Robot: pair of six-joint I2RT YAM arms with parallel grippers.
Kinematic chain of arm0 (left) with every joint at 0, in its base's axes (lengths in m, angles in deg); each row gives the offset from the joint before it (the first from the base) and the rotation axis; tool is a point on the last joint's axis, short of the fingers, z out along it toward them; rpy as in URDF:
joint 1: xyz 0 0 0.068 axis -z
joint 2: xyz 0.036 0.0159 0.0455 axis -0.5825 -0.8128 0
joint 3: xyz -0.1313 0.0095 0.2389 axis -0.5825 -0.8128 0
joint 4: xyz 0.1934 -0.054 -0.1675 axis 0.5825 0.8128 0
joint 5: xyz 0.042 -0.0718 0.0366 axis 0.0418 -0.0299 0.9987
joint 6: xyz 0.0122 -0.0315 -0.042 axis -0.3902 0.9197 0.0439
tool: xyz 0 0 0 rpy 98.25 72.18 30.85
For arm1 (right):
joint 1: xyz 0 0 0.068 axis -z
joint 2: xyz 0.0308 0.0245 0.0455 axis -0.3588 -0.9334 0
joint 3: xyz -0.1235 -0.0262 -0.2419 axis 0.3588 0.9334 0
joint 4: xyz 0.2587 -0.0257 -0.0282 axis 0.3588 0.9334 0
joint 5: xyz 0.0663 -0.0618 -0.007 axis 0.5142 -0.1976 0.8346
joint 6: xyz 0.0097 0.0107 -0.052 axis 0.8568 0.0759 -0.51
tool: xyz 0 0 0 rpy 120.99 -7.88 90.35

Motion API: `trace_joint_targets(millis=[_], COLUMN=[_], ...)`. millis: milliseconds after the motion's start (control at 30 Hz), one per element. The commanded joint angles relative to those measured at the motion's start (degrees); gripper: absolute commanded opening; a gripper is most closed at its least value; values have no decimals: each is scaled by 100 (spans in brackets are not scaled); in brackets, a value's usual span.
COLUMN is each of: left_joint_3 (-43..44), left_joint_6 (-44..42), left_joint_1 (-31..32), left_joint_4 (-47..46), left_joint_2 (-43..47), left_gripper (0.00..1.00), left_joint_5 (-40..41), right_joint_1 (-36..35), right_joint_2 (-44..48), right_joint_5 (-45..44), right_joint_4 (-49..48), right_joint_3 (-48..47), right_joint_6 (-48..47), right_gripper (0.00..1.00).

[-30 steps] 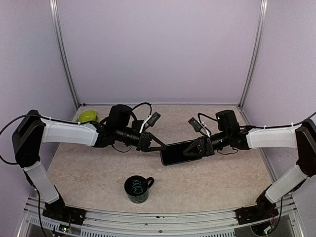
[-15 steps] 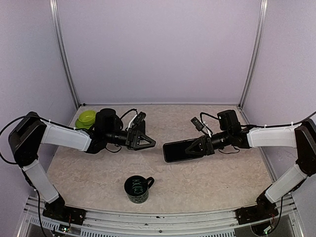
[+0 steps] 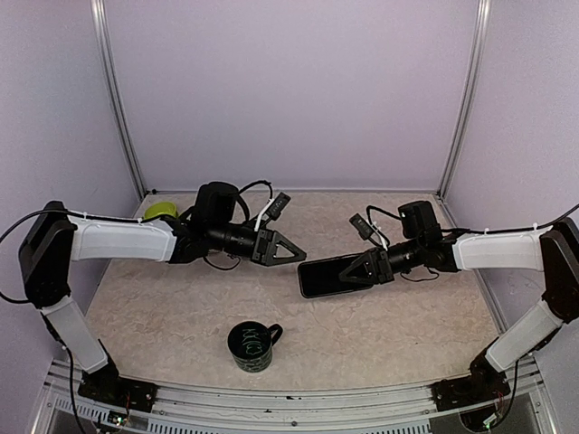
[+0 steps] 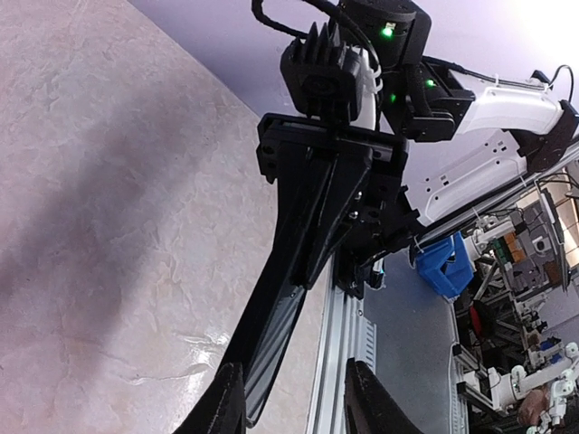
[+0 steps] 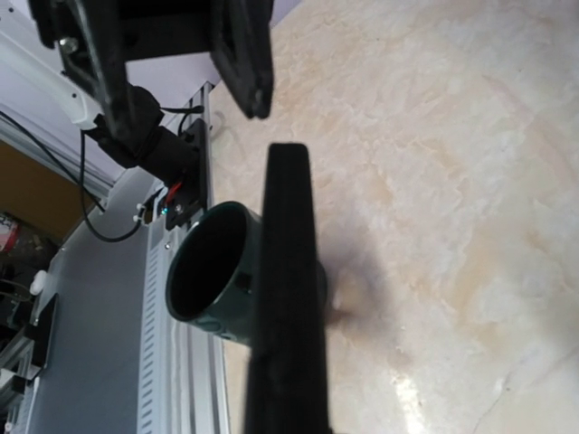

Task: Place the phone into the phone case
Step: Press the corner of the phone case at the top left corner of the phone case.

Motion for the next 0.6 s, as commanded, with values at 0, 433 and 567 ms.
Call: trace_joint_targets(millis=[0,433,567], left_joint_3=[324,440,385], left_joint_6=[-570,-819,-812], left_joint_1=[102,206,191], left_joint_4=[688,977,921], left_joint_2=[-232,-329,-291], left_gripper=[37,10,0], left_joint_5=[295,635,659], right_joint_1=[1,-4,0], right_joint_2=[177,216,172], right_joint_5=[343,419,409], right_joint_4=[-324,-406,-368], right_joint_3=[-23,-13,-16], right_joint_6=[76,143,100], right_gripper=[0,0,0])
